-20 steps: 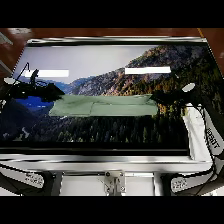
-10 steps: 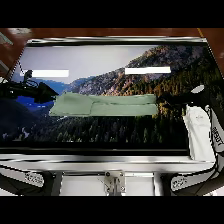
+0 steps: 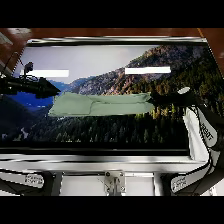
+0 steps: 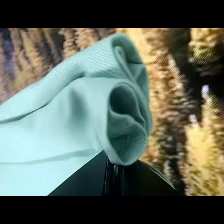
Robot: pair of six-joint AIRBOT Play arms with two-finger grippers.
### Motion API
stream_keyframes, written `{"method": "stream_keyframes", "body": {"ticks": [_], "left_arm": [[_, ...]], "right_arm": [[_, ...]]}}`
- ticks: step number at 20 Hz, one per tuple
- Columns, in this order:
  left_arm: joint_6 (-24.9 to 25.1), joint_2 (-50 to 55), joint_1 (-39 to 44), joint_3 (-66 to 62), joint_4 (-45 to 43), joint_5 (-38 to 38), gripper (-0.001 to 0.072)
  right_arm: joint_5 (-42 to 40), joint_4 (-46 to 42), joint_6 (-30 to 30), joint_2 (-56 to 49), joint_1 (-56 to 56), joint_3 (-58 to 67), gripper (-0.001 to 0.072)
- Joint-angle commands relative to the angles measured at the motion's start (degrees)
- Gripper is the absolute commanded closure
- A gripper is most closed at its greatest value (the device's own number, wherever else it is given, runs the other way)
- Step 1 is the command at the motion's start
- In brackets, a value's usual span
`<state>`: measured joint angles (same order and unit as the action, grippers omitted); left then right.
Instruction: Fold the shirts.
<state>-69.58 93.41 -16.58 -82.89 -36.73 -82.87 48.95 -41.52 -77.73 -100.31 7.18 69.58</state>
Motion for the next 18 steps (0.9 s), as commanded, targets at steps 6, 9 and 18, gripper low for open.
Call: {"method": "stream_keyframes", "body": {"ticks": [6,9,18], "left_arm": [[0.09,-0.31,18.51,0.20,0.70,14.08,0.0667],[-1.22,0.33,30.08,1.16,0.70,24.90,0.0667],[-9.46,10.16,53.09,1.53,7.78,38.93,0.0666]], "right_arm": [[8.98,1.53,3.15,19.96,1.05,0.04,0.0647],[15.30,1.55,1.01,29.18,1.05,0.04,0.0647],[20.50,-5.25,-7.41,48.52,1.05,0.04,0.0646]]}}
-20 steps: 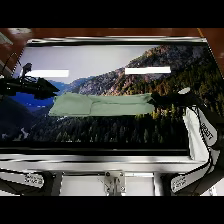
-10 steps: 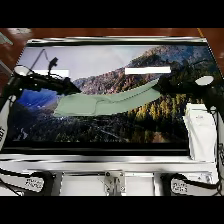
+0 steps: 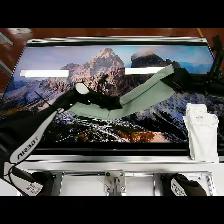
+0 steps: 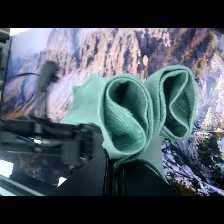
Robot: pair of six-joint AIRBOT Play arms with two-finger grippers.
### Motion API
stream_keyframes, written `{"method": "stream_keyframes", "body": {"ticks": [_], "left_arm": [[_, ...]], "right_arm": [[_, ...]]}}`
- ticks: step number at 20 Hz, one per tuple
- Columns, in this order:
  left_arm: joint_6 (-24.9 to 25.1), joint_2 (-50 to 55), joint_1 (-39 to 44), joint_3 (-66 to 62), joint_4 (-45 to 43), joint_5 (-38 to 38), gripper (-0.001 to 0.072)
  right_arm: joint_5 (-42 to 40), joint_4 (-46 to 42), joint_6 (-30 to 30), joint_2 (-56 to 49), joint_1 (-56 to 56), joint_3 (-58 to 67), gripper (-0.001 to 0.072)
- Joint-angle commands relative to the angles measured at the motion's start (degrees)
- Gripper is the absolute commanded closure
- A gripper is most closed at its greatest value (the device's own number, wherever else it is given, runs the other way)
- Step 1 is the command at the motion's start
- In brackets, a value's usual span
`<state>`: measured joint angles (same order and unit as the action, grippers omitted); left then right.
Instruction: Fold the shirts.
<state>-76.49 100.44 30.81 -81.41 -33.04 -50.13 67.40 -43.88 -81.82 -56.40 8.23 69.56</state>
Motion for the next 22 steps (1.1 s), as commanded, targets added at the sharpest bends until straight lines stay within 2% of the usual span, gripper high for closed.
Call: {"method": "stream_keyframes", "body": {"ticks": [1,4,7,11,15,17,20,22], "left_arm": [[-2.45,4.17,6.34,-0.02,7.98,9.27,0.0666],[1.79,3.93,3.48,-0.76,15.78,9.70,0.0667],[3.23,-2.56,-4.26,-0.79,11.82,7.85,0.0668],[3.19,-17.33,-17.66,-0.79,4.48,4.83,0.0669],[3.19,-32.76,-29.77,-0.79,4.26,1.09,0.0668],[3.19,-39.28,-33.77,-0.76,4.26,-2.56,0.0668],[3.17,-45.88,-35.93,-0.74,4.20,-7.65,0.0668],[2.29,-48.96,-34.86,-0.37,3.91,-9.11,0.0667]], "right_arm": [[2.99,-2.97,-3.93,5.20,0.00,0.07,0.0646],[4.59,-5.95,-4.13,5.49,-0.11,0.07,0.0646],[-1.03,-10.56,-5.05,4.13,-2.71,-0.02,0.0646],[-21.75,-4.76,-4.94,-4.55,-18.21,0.00,0.0646],[-48.28,-2.84,-4.74,-18.91,-38.47,0.00,0.0647],[-60.33,1.49,-4.79,-26.32,-45.44,0.02,0.0646],[-70.12,14.80,-6.36,-35.28,-51.39,0.35,0.0646],[-71.89,19.67,-6.88,-40.11,-53.92,3.10,0.0624]]}}
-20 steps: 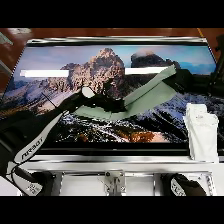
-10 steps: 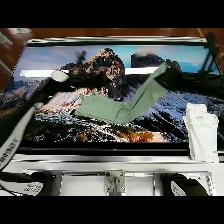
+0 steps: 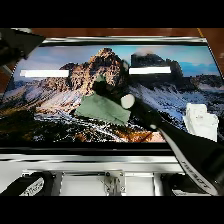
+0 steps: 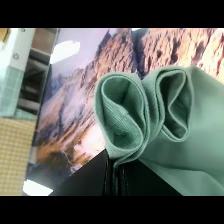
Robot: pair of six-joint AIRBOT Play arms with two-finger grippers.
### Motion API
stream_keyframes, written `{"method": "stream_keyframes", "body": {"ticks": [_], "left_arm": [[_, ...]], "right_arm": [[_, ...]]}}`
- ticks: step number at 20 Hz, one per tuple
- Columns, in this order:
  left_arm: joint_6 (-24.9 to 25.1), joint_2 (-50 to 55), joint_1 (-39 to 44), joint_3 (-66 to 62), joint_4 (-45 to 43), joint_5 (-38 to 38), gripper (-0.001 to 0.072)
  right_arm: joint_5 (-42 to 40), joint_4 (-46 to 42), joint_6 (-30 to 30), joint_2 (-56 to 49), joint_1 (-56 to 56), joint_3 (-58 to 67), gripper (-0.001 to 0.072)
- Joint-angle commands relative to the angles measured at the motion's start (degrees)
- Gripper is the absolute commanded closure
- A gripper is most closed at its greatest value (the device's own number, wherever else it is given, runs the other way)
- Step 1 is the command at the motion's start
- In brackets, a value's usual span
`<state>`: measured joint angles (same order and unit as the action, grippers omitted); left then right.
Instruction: Fold the shirts.
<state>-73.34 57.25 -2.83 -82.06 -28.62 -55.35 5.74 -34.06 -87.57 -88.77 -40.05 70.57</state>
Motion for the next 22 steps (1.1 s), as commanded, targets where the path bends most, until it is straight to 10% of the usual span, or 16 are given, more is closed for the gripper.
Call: {"method": "stream_keyframes", "body": {"ticks": [1,3,6,13,15,22], "left_arm": [[-1.09,-6.95,-0.26,0.72,-0.57,-3.85,0.0668],[-1.07,-8.09,1.46,1.77,-0.59,-3.85,0.0668],[-1.01,-7.69,2.49,3.56,-1.09,-3.63,0.0667],[-1.07,-7.63,2.45,4.44,-11.96,-3.72,0.0667],[-1.07,-7.63,2.45,4.44,-11.96,-3.74,0.0667],[-1.33,-7.61,2.45,4.44,-11.96,-3.63,0.0667]], "right_arm": [[-10.45,10.29,-2.14,-9.81,-6.29,4.02,0.0543],[-8.39,9.86,-3.89,-12.48,-6.56,8.00,0.0215],[2.97,2.69,-3.30,-10.14,-3.02,9.03,0.0194],[65.02,-42.34,-10.38,-1.07,22.03,8.63,0.0192],[67.06,-37.55,-11.13,-1.07,27.80,4.81,0.0085],[47.71,-17.03,-6.47,-4.72,29.83,-7.08,0.0085]]}}
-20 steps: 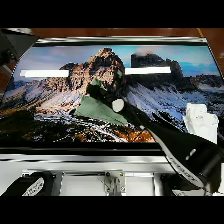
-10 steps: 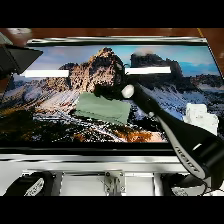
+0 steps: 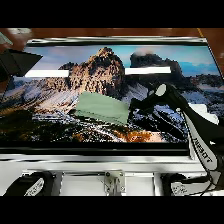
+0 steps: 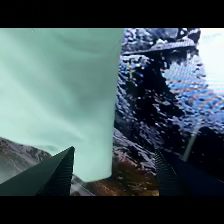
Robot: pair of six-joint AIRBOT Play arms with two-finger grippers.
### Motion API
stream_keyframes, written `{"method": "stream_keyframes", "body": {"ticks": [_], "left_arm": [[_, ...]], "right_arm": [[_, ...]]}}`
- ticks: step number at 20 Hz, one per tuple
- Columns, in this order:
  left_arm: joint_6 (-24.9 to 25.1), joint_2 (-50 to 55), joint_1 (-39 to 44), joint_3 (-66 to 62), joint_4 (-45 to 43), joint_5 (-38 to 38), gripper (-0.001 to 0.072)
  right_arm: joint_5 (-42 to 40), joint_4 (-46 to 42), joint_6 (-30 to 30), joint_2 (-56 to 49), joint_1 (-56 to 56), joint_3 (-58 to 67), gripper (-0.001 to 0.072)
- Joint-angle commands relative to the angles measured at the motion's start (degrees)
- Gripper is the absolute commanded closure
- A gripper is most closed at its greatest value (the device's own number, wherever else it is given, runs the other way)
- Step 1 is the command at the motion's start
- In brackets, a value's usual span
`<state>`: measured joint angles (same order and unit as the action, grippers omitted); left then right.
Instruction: Fold the shirts.
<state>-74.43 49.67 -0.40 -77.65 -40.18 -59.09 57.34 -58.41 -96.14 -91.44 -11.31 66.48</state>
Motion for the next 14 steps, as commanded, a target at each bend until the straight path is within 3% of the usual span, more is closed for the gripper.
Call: {"method": "stream_keyframes", "body": {"ticks": [1,4,6,7,10,14], "left_arm": [[-0.24,-0.02,0.02,0.02,-0.39,0.11,0.0667],[-0.87,-0.02,0.02,0.02,-0.39,0.13,0.0667],[-0.87,-0.02,0.02,0.02,-0.39,0.15,0.0667],[-0.87,-0.02,0.02,0.02,-0.39,0.17,0.0667],[-0.83,-0.02,0.07,0.02,-0.39,0.85,0.0667],[-0.85,-0.02,0.07,0.02,-0.37,1.14,0.0666]], "right_arm": [[-4.52,11.19,3.91,-3.56,1.09,-2.99,0.0085],[-6.86,24.35,12.02,-6.86,1.09,-2.97,0.0087],[-7.08,28.59,13.09,-8.13,1.07,-2.97,0.0092],[-6.86,28.92,13.03,-8.50,1.09,-2.97,0.0147],[-3.85,29.68,14.84,-8.98,1.09,-2.97,0.0644],[4.96,29.94,25.09,-6.54,4.81,0.81,0.0648]]}}
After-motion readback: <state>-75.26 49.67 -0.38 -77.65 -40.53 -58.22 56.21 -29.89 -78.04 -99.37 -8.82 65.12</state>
